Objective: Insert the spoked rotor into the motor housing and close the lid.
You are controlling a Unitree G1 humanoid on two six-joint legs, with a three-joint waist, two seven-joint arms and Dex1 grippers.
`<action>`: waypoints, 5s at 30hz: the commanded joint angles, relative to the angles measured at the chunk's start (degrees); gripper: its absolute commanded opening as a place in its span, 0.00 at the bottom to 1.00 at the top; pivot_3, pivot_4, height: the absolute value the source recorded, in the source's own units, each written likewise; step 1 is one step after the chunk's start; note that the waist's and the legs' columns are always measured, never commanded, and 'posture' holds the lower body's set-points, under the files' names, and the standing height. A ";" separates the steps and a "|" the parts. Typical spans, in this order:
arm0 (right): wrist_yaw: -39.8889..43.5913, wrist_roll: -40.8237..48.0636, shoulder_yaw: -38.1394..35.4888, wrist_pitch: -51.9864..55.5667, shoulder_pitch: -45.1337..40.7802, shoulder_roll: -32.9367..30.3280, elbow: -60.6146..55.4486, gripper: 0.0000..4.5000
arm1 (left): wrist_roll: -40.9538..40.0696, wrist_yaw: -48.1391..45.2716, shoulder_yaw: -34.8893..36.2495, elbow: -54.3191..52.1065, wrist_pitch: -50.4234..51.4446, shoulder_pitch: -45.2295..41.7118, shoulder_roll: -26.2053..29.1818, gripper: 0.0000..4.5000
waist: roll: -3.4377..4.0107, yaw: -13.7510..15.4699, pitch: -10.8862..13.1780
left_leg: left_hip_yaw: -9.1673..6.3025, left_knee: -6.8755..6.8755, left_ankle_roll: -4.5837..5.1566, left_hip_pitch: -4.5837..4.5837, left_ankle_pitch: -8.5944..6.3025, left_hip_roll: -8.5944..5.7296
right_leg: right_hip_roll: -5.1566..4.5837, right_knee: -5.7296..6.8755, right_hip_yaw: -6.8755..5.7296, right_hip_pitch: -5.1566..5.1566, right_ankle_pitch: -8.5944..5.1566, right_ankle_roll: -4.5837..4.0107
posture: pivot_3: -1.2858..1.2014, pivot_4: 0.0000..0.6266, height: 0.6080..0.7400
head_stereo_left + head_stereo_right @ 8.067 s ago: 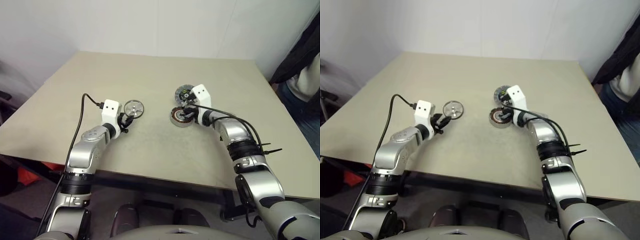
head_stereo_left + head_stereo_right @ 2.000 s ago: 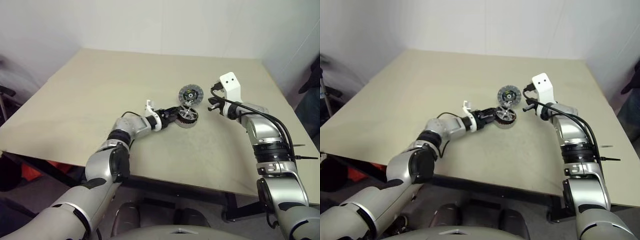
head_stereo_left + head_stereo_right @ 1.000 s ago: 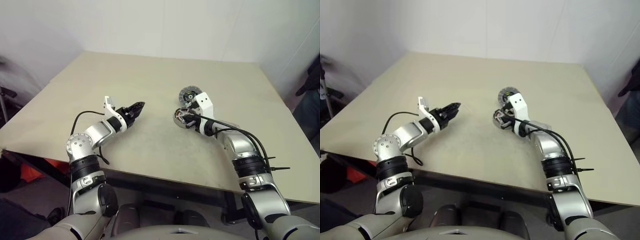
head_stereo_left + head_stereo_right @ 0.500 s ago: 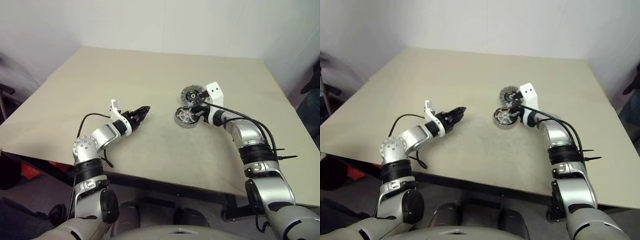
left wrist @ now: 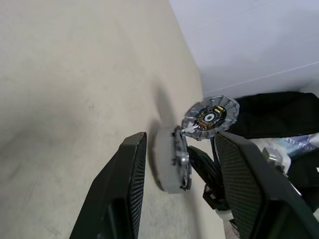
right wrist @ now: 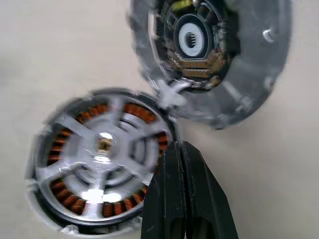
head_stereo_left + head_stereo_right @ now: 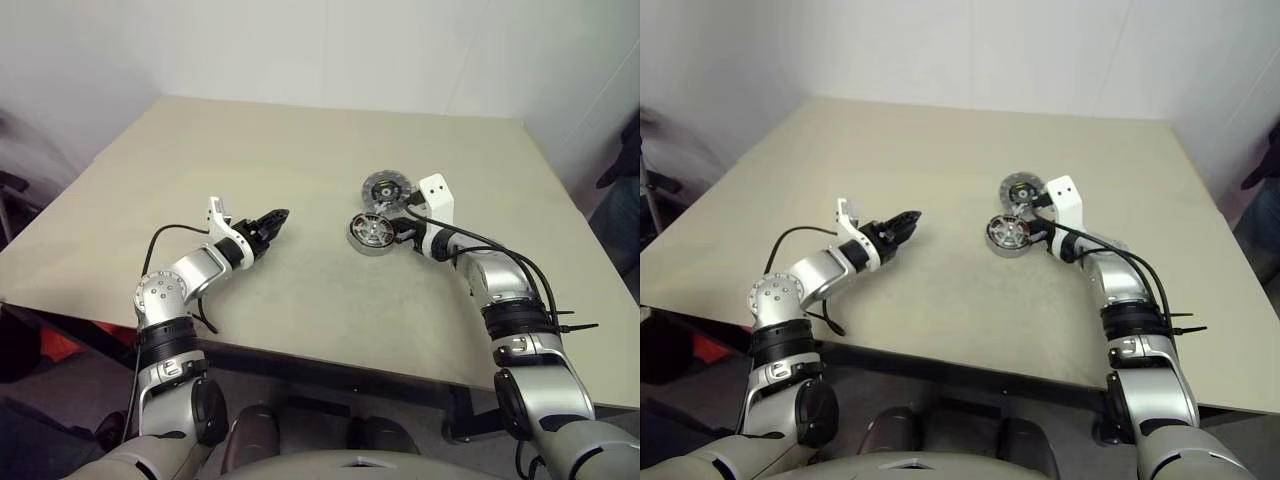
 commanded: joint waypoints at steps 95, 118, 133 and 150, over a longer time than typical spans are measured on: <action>40.76 -26.79 19.63 -40.78 -33.36 -0.94 45.04 0.01 | -4.99 2.90 -4.84 -6.24 -9.69 7.38 -2.93 0.52 | 0.00 -4.07 0.05 | -0.05 0.97 0.19 -0.18 -0.18 0.24 | 0.03 1.14 -0.07 -0.27 -0.04 -0.49 | 0.52 0.00 1.00; 34.54 -10.83 19.98 47.66 -19.89 9.12 -11.98 0.01 | -6.44 3.79 -2.95 -7.01 -11.18 9.05 -0.07 0.52 | 0.00 -1.69 0.06 | -0.15 0.64 -0.27 0.05 0.06 0.57 | 0.24 1.04 -0.12 -0.25 -0.14 -0.54 | 0.52 0.00 1.00; 25.33 0.14 18.07 48.56 -19.83 10.12 -16.29 0.34 | -7.53 3.95 -1.17 -5.47 -12.27 7.61 3.39 0.52 | -0.01 -1.12 0.06 | -0.16 0.31 -0.76 0.28 0.34 0.52 | 0.26 1.03 -0.07 -0.15 -0.33 -0.17 | 0.52 0.00 1.00; 12.45 2.50 1.93 30.68 -31.39 -1.04 -0.65 0.34 | -7.26 0.40 -5.42 -4.21 -9.49 6.40 3.61 0.52 | -0.03 -0.26 0.05 | -0.11 0.29 -0.78 0.33 0.35 0.36 | 0.23 1.00 -0.07 -0.01 -0.34 -0.14 | 0.52 0.00 1.00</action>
